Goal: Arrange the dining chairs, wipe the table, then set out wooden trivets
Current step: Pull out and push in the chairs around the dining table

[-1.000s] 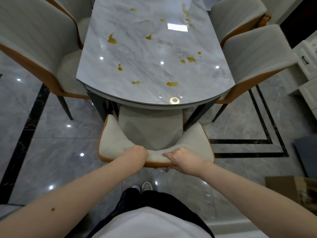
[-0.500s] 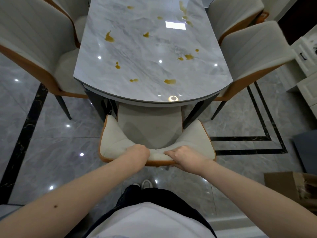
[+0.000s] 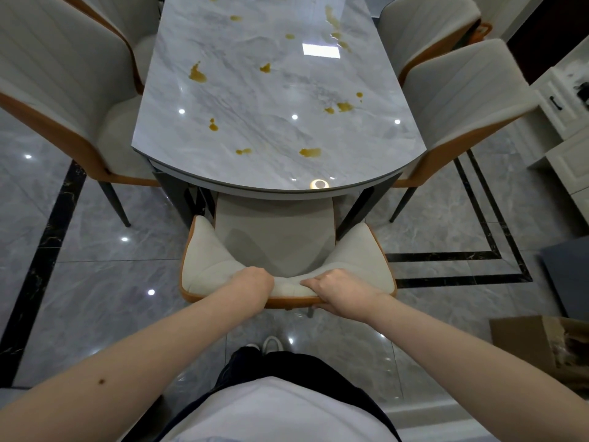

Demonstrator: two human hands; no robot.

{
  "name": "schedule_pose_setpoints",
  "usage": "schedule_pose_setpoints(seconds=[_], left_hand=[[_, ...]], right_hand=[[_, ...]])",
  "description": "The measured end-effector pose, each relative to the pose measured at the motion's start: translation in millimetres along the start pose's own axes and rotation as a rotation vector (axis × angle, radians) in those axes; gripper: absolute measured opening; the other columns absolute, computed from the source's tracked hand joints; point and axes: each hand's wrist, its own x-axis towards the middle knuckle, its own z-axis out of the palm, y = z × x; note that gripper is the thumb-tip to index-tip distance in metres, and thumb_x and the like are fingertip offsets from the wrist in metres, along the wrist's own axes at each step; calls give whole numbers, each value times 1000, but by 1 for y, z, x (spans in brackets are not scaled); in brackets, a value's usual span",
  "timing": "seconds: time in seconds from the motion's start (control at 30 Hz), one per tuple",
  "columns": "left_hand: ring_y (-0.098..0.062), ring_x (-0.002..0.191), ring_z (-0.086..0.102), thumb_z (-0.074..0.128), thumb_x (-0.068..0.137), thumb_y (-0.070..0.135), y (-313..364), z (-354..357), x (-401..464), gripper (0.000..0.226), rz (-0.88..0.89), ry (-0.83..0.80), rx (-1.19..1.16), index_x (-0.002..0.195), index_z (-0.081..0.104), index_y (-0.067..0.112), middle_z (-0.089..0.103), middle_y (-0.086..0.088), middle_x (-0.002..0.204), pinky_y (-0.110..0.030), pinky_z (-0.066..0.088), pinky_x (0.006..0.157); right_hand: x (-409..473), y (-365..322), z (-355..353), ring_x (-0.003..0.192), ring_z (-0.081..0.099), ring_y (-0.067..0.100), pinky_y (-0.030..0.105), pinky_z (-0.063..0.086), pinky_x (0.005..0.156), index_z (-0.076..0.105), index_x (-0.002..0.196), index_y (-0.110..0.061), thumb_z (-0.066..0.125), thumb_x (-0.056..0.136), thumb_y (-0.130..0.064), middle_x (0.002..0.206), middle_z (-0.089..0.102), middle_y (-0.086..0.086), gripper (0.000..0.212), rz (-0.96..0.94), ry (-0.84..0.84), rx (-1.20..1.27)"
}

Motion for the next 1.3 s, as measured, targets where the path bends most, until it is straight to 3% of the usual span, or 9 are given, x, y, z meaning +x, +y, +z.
schedule_pose_setpoints(seconds=[0.27,0.6,0.97,1.3], left_hand=[[-27,121,51,67,87,20,2,4,-4,50,14,36,-7,131,49,5,51,-12,133,-33,42,97],[-26,122,51,67,86,17,6,3,-11,50,29,38,10,131,49,3,51,-13,133,-32,41,99],[-26,117,55,65,87,16,4,5,-22,42,80,196,46,126,53,5,55,-12,129,-29,43,95],[-25,111,58,70,82,34,3,-5,-27,58,118,65,57,129,49,8,57,-8,126,-32,46,92]], right_hand=[[0,3,3,97,64,22,37,52,84,52,125,-20,75,79,-25,106,67,2,52,-6,-41,-32],[-6,4,1,99,62,24,38,50,86,51,128,-17,66,87,-26,108,66,5,45,-9,-19,6],[-7,2,-3,103,62,24,38,49,90,49,130,-19,63,88,-37,112,66,4,48,14,-11,16],[-17,6,-8,106,58,19,37,49,90,46,129,-22,61,87,-45,117,62,1,51,7,3,37]])
